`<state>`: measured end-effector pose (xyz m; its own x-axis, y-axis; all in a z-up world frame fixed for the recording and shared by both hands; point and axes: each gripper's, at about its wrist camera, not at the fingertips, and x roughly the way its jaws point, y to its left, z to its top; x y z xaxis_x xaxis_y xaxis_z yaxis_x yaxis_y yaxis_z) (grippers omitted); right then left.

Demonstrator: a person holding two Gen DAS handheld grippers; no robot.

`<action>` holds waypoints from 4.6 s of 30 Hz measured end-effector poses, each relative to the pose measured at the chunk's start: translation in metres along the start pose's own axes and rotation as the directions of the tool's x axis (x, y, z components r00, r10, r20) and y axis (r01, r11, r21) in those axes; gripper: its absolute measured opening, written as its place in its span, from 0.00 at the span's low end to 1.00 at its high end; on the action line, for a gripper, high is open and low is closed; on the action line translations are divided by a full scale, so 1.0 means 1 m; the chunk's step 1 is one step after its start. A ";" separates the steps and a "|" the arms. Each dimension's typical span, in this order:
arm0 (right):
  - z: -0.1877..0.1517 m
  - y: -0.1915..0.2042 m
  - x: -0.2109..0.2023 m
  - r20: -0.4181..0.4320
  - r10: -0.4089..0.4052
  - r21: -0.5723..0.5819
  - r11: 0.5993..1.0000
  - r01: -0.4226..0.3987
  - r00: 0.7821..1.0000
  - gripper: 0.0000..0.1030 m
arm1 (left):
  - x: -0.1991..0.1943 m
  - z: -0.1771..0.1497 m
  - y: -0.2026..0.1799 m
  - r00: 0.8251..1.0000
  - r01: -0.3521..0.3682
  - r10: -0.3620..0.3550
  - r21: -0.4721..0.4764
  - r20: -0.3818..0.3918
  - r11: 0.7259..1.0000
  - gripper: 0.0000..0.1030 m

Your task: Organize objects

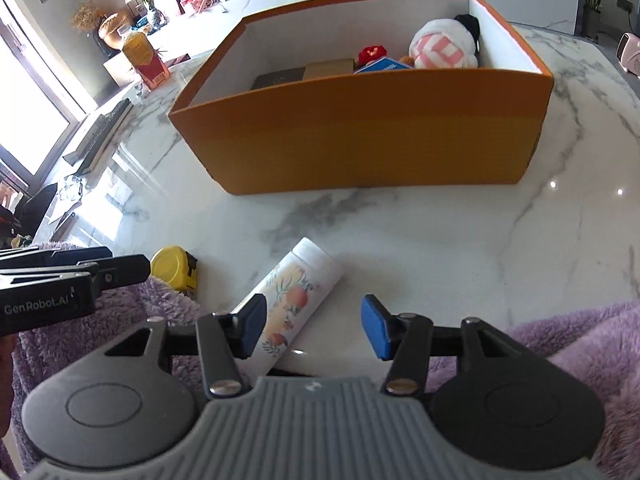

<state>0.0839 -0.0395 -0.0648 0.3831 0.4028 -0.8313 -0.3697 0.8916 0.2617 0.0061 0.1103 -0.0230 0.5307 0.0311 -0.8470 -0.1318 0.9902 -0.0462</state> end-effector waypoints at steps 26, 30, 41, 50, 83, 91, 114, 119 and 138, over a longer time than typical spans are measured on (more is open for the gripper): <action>0.003 0.043 0.065 -0.103 -0.071 -0.106 0.993 0.060 0.992 0.69 | 0.006 0.000 0.021 1.000 -0.001 0.001 -0.013 -0.018 1.000 0.56; 0.001 0.057 0.073 -0.073 -0.137 -0.194 0.973 0.121 0.988 0.70 | 0.006 0.001 0.022 1.000 -0.001 0.001 -0.017 -0.022 1.000 0.57; 0.010 0.032 0.065 -0.043 -0.205 -0.148 0.969 0.197 0.978 0.51 | 0.018 0.005 0.024 0.998 0.026 -0.027 -0.006 -0.059 1.000 0.62; 0.019 -0.015 0.055 -0.035 -0.273 -0.062 0.961 0.271 0.961 0.51 | 0.063 0.019 0.014 0.971 -0.043 0.049 0.030 -0.234 0.999 0.69; -0.002 -0.057 0.027 -0.106 -0.066 0.130 0.988 0.080 0.992 0.43 | 0.101 0.024 -0.061 0.950 0.221 -0.214 0.006 -0.228 0.975 0.63; -0.005 -0.061 0.023 -0.101 -0.061 0.137 0.988 0.075 0.993 0.55 | 0.105 0.021 -0.090 0.957 0.232 -0.208 0.106 -0.204 0.967 0.63; -0.007 -0.029 0.025 -0.058 -0.187 -0.043 0.982 0.185 0.981 0.52 | 0.091 0.016 -0.062 0.961 0.177 -0.167 0.030 -0.219 0.984 0.63; -0.002 -0.039 -0.005 -0.006 -0.143 0.027 0.989 0.143 0.990 0.19 | 0.082 0.019 -0.061 0.963 0.190 -0.181 0.025 -0.198 0.982 0.63; -0.010 -0.032 -0.068 0.076 -0.160 -0.010 0.987 0.162 0.984 0.14 | 0.054 0.002 -0.082 0.946 0.270 -0.248 0.087 -0.209 0.959 0.63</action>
<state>0.0611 -0.0978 -0.0212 0.5010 0.2692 -0.8225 -0.3113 0.9428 0.1190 0.0468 0.0314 -0.0636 0.3594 -0.2445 -0.9006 0.0897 0.9697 -0.2274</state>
